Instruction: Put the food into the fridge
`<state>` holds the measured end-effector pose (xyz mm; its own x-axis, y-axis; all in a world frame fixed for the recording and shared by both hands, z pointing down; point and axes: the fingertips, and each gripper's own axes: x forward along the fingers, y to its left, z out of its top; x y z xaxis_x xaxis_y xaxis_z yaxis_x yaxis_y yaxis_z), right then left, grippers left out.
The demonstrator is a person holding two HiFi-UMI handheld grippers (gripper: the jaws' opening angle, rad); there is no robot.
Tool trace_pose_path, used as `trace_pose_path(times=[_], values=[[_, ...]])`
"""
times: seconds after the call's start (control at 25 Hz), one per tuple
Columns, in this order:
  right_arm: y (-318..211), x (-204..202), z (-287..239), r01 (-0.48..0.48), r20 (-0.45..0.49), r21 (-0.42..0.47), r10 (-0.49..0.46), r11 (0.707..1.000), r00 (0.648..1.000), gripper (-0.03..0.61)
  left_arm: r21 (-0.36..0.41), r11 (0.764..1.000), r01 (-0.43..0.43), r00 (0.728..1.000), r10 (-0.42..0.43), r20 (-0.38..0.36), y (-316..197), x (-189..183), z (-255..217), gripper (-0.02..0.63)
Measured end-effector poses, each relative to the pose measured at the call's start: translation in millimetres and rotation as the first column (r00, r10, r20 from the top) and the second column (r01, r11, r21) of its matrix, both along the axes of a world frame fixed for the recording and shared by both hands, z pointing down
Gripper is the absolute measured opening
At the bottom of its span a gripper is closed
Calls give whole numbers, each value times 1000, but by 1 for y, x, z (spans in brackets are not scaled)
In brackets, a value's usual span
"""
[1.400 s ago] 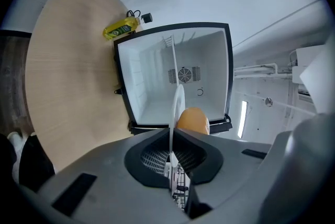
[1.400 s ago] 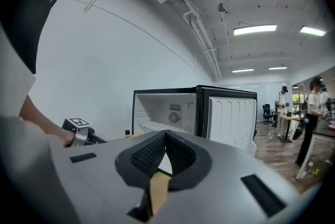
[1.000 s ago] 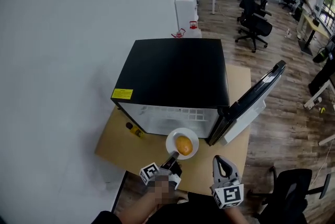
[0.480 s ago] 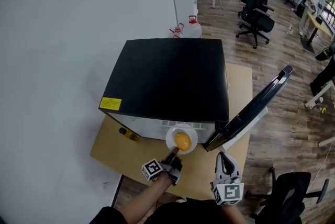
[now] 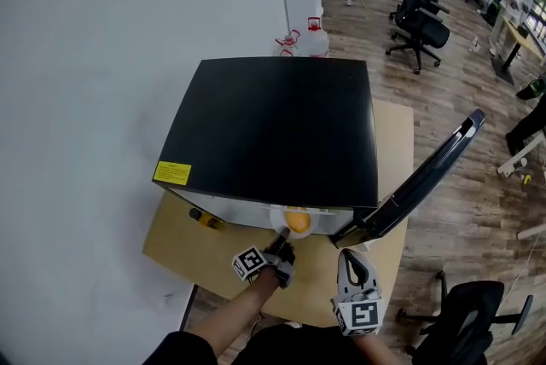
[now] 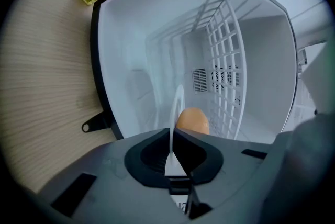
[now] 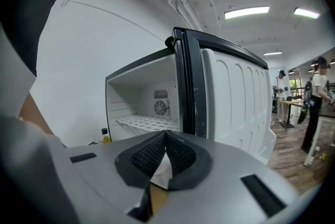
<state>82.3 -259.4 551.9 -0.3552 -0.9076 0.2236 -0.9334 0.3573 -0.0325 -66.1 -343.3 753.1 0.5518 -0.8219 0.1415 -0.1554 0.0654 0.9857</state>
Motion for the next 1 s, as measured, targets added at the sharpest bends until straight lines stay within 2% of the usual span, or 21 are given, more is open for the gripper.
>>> trace_pose_path(times=[0.24,0.48,0.68,1.0], values=[[1,-7,4,15,-2,-34,-15,999,1000,60,26,1000,-12,1000,13,-13,-22,7,5,21],[2,-8,12,43,-26,-32,-43,999,999,60,-14,1000,-7,1000,7,-10,-30,17,21,21],[2,-4,18,26,-14,-56,-27,998,1000,60,-33,999,13,1000,-14,-13,-39,26,31,21],[3,-1,22,39,-10,-73,-39,997,999,60,-40,999,1,1000,-2,-24,-53,45,37,21]])
